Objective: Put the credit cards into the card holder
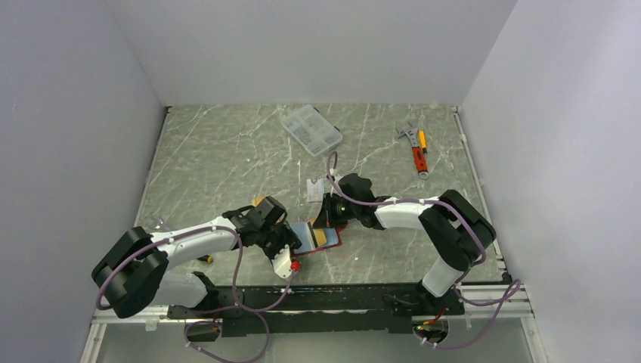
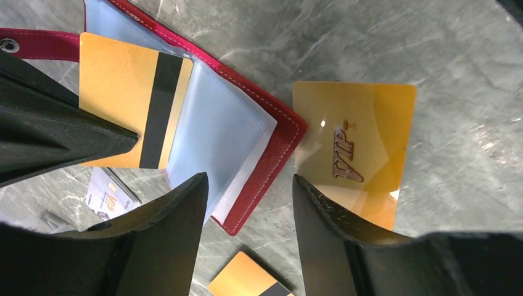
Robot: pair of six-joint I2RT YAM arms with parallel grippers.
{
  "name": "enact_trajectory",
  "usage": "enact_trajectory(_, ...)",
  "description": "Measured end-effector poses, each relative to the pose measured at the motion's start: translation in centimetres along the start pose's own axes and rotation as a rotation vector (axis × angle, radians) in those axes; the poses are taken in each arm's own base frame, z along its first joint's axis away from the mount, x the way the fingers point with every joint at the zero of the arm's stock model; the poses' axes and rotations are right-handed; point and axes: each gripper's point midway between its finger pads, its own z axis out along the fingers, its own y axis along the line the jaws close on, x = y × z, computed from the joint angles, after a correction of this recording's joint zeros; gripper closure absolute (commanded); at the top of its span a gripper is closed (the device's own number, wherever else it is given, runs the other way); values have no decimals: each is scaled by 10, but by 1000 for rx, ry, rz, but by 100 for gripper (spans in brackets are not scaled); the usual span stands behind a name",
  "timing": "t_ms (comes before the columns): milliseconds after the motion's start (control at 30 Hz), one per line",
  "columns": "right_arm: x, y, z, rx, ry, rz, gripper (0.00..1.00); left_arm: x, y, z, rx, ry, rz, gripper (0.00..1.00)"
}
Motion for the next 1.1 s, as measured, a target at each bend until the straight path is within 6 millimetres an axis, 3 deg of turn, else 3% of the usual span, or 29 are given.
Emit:
enact_trajectory(167, -3, 0, 0, -8, -9, 1, 100, 4, 5, 0, 36, 20, 5, 47)
enact_trajectory(367, -5, -4, -2, -7, -20, 15, 100, 7, 7, 4, 79, 29, 16, 67)
enact_trajectory(833, -11, -8, -4, -51, -106, 100, 100, 0, 2, 10, 142, 29, 7, 70)
enact_trajectory(1100, -18, -12, -8, -80, -147, 146, 100, -6, 4, 11, 144, 22, -17, 77)
